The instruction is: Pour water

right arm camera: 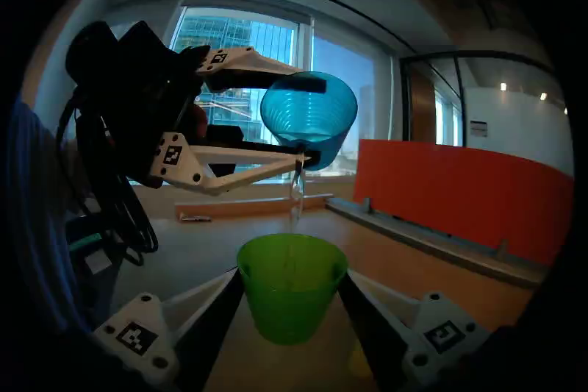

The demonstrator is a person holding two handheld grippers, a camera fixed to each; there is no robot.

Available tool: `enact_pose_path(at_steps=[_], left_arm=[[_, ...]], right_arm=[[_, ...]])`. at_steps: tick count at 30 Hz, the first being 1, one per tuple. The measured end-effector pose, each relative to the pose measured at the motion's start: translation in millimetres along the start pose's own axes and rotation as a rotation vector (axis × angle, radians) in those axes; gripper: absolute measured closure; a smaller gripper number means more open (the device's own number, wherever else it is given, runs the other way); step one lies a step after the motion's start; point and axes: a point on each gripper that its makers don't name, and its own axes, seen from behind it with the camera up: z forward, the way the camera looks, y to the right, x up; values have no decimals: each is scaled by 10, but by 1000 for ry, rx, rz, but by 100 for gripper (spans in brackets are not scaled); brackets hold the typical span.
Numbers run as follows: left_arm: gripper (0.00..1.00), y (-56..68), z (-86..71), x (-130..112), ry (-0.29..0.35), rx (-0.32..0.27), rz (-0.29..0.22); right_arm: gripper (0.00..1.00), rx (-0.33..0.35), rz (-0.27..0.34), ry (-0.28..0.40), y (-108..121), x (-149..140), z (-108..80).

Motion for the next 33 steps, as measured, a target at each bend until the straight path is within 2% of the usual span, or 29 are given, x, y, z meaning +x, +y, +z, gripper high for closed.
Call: enact_pose_path(at_steps=[21, 33], left_arm=[[14, 12, -23, -3, -7, 7, 68], [14, -38, -32, 9, -8, 12, 111]], right_arm=[[10, 1, -8, -1, 10, 28, -10], [10, 4, -15, -4, -3, 40, 5]])
